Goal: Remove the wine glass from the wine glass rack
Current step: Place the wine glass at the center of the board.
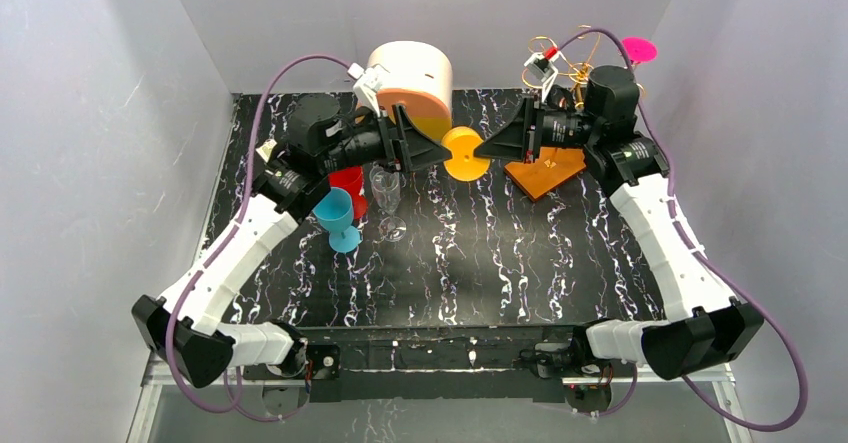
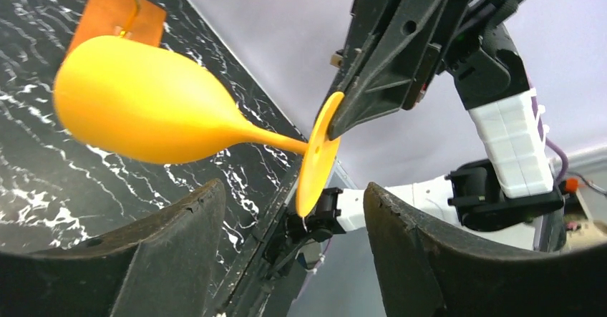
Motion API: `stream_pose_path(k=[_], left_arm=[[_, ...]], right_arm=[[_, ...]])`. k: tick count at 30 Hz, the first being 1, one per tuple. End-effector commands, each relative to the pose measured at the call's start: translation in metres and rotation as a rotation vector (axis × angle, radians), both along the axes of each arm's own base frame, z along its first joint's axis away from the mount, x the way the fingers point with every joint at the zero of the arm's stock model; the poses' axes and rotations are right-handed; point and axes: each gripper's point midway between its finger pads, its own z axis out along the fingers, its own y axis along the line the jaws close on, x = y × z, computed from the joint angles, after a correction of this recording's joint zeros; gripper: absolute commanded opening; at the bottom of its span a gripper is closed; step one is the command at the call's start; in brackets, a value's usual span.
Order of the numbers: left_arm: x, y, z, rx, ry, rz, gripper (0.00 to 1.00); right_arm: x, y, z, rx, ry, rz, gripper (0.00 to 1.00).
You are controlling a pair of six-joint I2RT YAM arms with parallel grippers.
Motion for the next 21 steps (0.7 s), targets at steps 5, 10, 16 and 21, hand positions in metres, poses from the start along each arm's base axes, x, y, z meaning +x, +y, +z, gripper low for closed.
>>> stream_pose_path(k=[5,10,16,21], left_arm=[[-0.025,-0.03,0.009,-0.066,-0.008,-0.135,0.45],[-0.024,-0.03,0.007,-0.061,-0.012,-0.13,0.31],[-0.025,-0.032,-0.002,-0.049,0.003,-0.15,0.18],[-0.029,-0.037,-0.006,-0.043,0.01,-0.184,0.22]], right_arm=[[-0.018,-0.001,0.008,0.049,-0.065,0.048,0.01],[-0.023,-0.001,0.007,0.058,-0.059,0.068,0.01],[-0.029,-0.001,0.006,0.074,-0.048,0.1,0.01],[-0.036,-0.002,0.007,0.081,-0.047,0.127,0.01]])
